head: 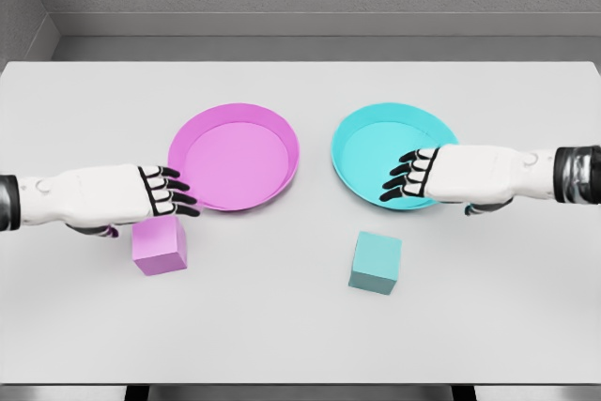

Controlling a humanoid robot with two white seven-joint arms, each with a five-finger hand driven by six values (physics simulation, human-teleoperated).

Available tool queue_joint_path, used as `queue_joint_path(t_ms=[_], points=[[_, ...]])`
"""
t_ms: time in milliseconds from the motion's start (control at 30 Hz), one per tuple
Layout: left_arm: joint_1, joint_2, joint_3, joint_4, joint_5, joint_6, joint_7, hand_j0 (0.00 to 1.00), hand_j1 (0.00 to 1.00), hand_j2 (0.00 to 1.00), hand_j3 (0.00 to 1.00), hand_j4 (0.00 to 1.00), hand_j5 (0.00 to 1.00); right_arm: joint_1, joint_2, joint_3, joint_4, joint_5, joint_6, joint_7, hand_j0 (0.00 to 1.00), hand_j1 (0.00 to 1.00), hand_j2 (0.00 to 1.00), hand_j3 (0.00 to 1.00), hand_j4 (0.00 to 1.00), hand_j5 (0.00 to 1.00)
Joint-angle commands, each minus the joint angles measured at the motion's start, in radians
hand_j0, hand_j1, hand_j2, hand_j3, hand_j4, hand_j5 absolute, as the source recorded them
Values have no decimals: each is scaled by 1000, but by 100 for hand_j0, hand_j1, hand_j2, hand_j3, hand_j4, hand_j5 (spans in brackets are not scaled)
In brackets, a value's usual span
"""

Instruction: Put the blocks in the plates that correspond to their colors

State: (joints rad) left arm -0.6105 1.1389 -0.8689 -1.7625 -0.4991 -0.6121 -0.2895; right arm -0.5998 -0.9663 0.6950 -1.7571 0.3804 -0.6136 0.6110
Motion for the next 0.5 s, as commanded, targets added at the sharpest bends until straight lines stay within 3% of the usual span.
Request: queue_joint_path(t_ms=[0, 467], points=[[0, 1, -12, 0, -9, 1, -8, 100, 100, 100, 100, 100, 100, 0, 18, 52, -2, 5, 3, 0, 100, 100, 100, 100, 100, 100], [3, -10, -42, 0, -32, 1, -10, 100, 100, 100, 100, 100, 100, -38, 89, 159, -4, 11, 3, 0, 100, 100, 100, 100, 100, 100]])
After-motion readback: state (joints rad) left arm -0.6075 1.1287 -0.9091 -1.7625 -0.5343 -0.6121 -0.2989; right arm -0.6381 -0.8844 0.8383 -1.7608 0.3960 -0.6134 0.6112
